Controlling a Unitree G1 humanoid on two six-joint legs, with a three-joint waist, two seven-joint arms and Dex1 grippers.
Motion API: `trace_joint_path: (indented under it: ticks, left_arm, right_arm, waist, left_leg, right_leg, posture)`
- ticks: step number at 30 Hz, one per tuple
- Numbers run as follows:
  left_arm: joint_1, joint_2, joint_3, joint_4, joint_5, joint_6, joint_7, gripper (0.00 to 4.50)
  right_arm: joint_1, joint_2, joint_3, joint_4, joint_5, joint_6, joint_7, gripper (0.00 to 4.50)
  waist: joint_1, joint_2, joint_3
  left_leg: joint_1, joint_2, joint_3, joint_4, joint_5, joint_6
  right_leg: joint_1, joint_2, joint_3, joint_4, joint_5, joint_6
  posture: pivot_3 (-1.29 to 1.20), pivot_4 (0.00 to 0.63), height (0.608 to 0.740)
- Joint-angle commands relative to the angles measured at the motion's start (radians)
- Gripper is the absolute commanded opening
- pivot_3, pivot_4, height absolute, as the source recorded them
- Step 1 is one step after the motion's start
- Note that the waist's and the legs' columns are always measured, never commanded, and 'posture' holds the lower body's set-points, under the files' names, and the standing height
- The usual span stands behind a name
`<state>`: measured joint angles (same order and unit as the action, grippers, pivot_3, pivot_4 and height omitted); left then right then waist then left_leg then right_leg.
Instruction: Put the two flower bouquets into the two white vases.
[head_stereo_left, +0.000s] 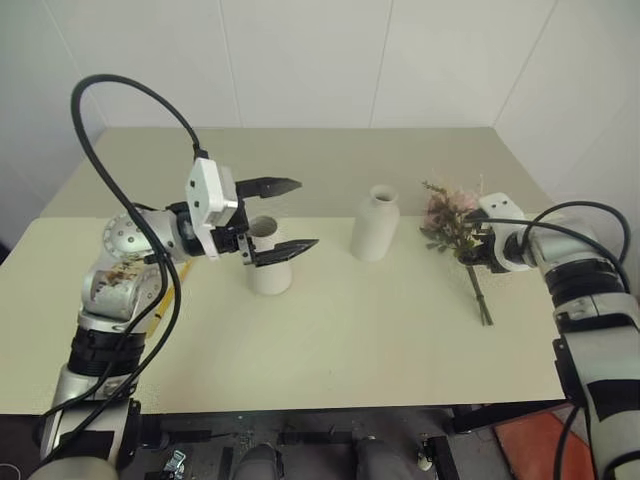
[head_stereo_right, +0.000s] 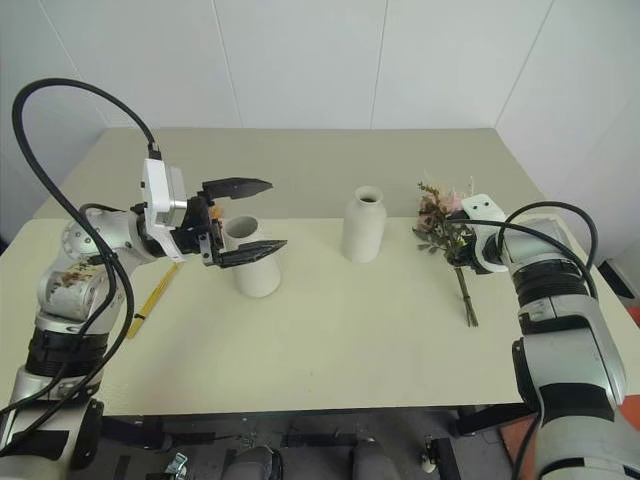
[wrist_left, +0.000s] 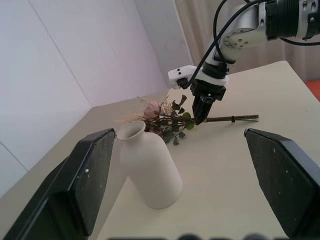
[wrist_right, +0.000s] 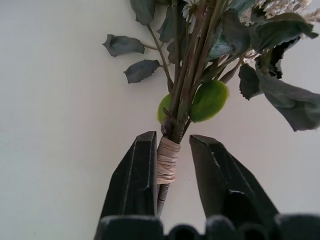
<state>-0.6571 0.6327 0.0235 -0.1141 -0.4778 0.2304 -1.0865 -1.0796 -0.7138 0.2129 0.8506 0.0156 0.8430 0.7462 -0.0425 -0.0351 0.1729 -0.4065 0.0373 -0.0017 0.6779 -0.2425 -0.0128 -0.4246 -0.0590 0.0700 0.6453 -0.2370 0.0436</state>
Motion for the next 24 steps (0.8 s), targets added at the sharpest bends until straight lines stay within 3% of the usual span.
trace_joint_path:
  ticks: [1, 7, 9, 13, 16, 17, 19, 24]
  left_arm:
    - [0.000, 0.018, 0.031, -0.026, -0.009, -0.004, 0.004, 4.50]
    - [0.001, 0.024, 0.032, -0.022, -0.003, -0.007, 0.006, 4.50]
    - [0.003, 0.028, 0.038, -0.025, -0.007, -0.005, 0.007, 4.50]
    - [0.006, 0.038, 0.047, -0.021, -0.011, -0.006, 0.005, 4.50]
    - [0.007, 0.043, 0.053, -0.016, -0.014, -0.007, 0.000, 4.50]
    - [0.006, 0.045, 0.057, -0.015, -0.017, -0.005, -0.003, 4.50]
    - [0.002, 0.048, 0.068, -0.006, -0.023, -0.004, -0.003, 4.50]
    - [0.014, 0.052, 0.117, 0.008, -0.037, 0.005, 0.021, 4.50]
  right_arm:
    - [-0.043, -0.001, -0.030, 0.035, -0.018, -0.025, -0.006, 0.17]
    - [-0.054, 0.014, -0.106, 0.042, -0.016, -0.089, -0.127, 0.17]
    - [-0.041, 0.022, -0.191, -0.008, 0.002, -0.222, -0.263, 0.17]
    - [-0.031, 0.081, -0.381, -0.123, 0.073, -0.657, -0.474, 0.17]
    - [-0.095, 0.154, -0.484, -0.138, 0.154, -0.726, -0.547, 0.17]
    - [-0.096, 0.194, -0.509, -0.150, 0.161, -0.836, -0.590, 0.17]
    - [-0.101, 0.273, -0.566, -0.159, 0.213, -0.995, -0.623, 0.17]
    - [-0.154, 0.407, -0.687, -0.165, 0.436, -1.036, -0.527, 0.17]
  waist:
    - [0.000, 0.000, 0.000]
    - [-0.001, 0.000, 0.000]
    - [-0.001, 0.000, 0.000]
    - [-0.006, 0.002, 0.001]
    - [-0.014, 0.002, 0.001]
    - [-0.015, 0.002, 0.001]
    - [-0.018, 0.002, 0.001]
    - [-0.018, 0.003, 0.002]
  left_leg:
    - [0.000, 0.000, 0.000, 0.000, 0.000, 0.000]
    - [0.000, 0.000, 0.000, 0.000, 0.000, 0.000]
    - [0.000, 0.000, 0.000, 0.000, 0.000, 0.000]
    - [0.000, 0.000, 0.000, -0.002, 0.000, 0.000]
    - [0.000, 0.000, 0.000, -0.002, 0.000, 0.000]
    - [0.000, 0.000, 0.000, -0.002, 0.000, 0.000]
    - [0.001, 0.000, 0.000, -0.002, 0.000, 0.000]
    - [0.000, 0.001, -0.001, -0.002, 0.000, 0.000]
  right_leg:
    - [0.000, 0.000, 0.000, 0.000, 0.000, 0.000]
    - [0.000, 0.000, 0.000, 0.000, 0.000, 0.000]
    - [0.000, 0.000, 0.000, 0.000, 0.000, 0.000]
    - [-0.001, 0.000, 0.000, 0.000, 0.000, 0.000]
    - [-0.001, 0.000, 0.000, 0.001, 0.000, 0.000]
    - [-0.001, 0.000, 0.000, 0.002, 0.000, 0.000]
    - [0.000, 0.000, 0.000, 0.002, 0.000, 0.000]
    - [0.000, -0.001, -0.001, 0.004, 0.000, 0.000]
  posture:
    - [0.00, 0.150, 0.740]
    - [0.00, 0.150, 0.740]
    - [0.00, 0.150, 0.740]
    - [0.00, 0.150, 0.740]
    - [0.00, 0.150, 0.740]
    - [0.00, 0.150, 0.740]
    - [0.00, 0.150, 0.740]
    - [0.00, 0.150, 0.740]
